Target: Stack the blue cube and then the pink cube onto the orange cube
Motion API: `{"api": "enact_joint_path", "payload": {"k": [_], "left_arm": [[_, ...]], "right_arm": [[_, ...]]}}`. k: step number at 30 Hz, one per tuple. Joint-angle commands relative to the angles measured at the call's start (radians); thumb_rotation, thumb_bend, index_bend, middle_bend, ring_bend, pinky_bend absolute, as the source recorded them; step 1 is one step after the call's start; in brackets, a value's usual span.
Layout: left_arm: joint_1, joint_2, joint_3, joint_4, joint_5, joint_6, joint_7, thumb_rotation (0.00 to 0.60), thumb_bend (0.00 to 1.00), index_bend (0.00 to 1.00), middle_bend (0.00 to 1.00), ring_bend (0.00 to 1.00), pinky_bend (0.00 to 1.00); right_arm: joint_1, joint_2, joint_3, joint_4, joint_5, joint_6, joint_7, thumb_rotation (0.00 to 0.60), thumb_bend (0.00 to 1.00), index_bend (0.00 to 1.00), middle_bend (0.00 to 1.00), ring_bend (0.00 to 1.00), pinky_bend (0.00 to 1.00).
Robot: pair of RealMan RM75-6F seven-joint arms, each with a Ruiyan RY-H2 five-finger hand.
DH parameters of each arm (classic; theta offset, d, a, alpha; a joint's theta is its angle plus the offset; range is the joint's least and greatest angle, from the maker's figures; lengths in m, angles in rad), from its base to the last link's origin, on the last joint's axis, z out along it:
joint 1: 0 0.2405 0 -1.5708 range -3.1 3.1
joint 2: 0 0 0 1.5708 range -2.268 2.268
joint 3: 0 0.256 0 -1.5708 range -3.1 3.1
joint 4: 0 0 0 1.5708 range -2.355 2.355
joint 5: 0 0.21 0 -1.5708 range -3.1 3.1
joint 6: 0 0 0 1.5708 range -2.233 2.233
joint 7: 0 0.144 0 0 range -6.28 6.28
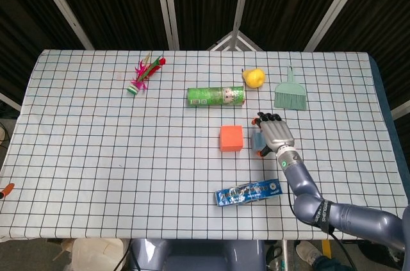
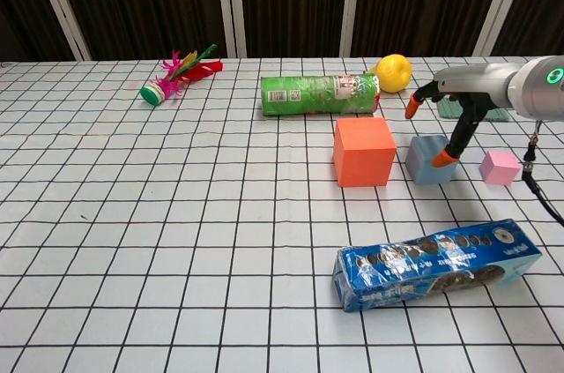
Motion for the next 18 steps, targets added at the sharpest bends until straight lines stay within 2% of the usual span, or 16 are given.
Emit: {"api": "enact_joint_path", "payload": {"k": [1,10,18], "left_arm": [[-0.003,-0.002,0.001,0.000,0.000,-0.004,0.005,0.600,0.20,0.16,0.00,0.00,0.02],[-0.004,-0.006,0.004,-0.008,0.003,-0.001,0.022,0.600,0.20,0.16,0.00,0.00,0.02],[-0.001,-0.003,0.008,-0.012,0.010,0.003,0.021,0.600,0.20,0.16,0.00,0.00,0.02]], "right_arm": [[0.003,0.003,-0.008,0.012,0.009,0.000,0.008,0.600,0.24,0.23,0.08,0.08,0.06],[0.005,-0.009,-0.041,0.045,0.014,0.001,0.017,0.600,0.24,0.28,0.08,0.08,0.06],[0.014,-0.047,-0.043,0.076,0.003,-0.001,0.039,0.600,0.24,0.31,0.08,0.08,0.06]]}}
